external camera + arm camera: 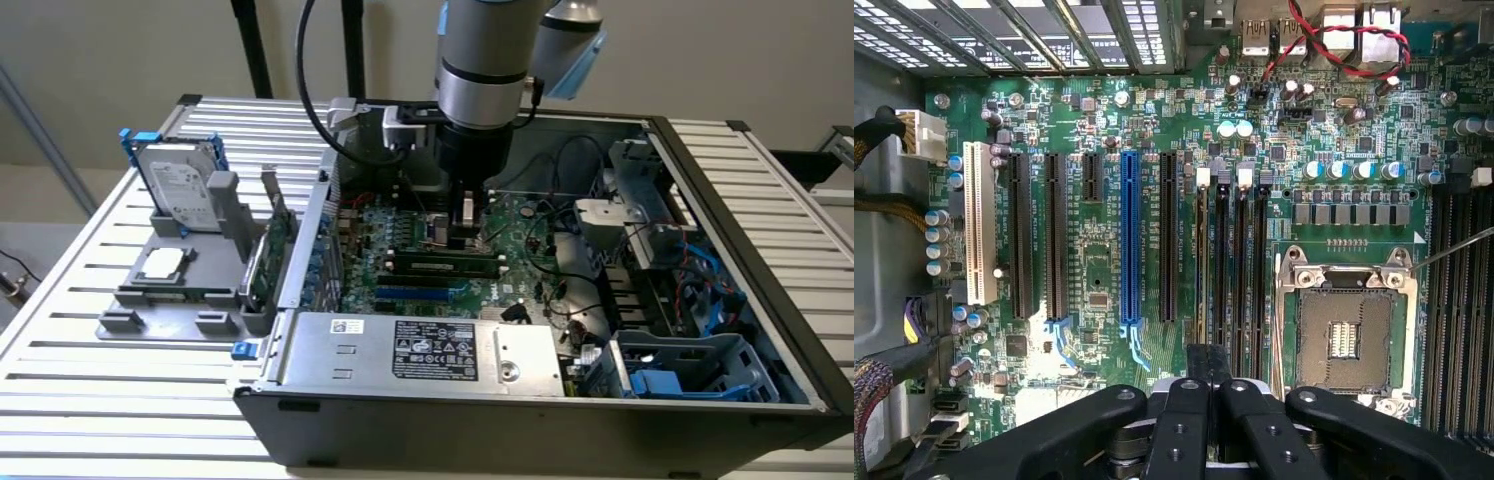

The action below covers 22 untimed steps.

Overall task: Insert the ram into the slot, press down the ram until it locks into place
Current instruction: 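Press down the ram until it locks into place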

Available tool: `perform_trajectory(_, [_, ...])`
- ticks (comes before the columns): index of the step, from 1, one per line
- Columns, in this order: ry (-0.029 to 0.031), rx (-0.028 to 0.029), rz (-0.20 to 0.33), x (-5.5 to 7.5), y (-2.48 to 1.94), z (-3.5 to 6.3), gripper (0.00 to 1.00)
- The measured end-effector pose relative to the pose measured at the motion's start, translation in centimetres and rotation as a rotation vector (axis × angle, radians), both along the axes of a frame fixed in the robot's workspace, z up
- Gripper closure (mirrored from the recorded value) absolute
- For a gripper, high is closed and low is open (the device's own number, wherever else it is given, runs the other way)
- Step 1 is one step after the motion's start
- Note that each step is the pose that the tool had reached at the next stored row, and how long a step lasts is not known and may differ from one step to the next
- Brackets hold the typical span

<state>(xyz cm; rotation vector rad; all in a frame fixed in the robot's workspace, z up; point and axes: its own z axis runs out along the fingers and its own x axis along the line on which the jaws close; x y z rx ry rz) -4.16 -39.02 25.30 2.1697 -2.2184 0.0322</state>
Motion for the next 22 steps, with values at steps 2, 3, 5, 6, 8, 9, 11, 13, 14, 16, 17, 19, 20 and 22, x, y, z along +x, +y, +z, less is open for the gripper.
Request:
perform_trajectory(2, [-0.0009,-0.0001,0.000,0.0,0.00,-0.01,0.89])
perform_trajectory(3, [-0.0013,0.0001,0.000,-0.1,0.00,-0.05,0.89])
perform_trajectory(5, [-0.0013,-0.0001,0.000,-0.1,0.01,-0.19,0.89])
perform_trajectory(6, [-0.0014,0.0000,0.000,-0.1,0.02,-0.28,0.89])
perform_trajectory(8, [-0.0014,0.0000,0.000,-0.1,0.07,-0.51,0.89])
perform_trajectory(9, [-0.0014,0.0000,0.000,-0.1,0.10,-0.66,0.89])
perform_trajectory(11, [-0.0014,0.0000,0.000,-0.1,0.16,-0.99,0.89])
perform_trajectory(13, [-0.0014,-0.0001,0.000,-0.1,0.20,-1.28,0.89])
perform_trajectory(14, [-0.0014,0.0001,0.000,-0.1,0.22,-1.42,0.89])
perform_trajectory(16, [-0.0014,0.0000,0.000,-0.1,0.24,-1.67,0.89])
perform_trajectory(17, [-0.0015,0.0001,0.000,-0.1,0.25,-1.79,0.89])
perform_trajectory(19, [-0.0014,0.0000,0.000,-0.1,0.26,-2.02,0.89])
perform_trajectory(20, [-0.0014,0.0000,0.000,-0.1,0.26,-2.14,0.89])
perform_trajectory(22, [-0.0010,-0.0011,0.000,-0.1,0.26,-2.35,0.89])
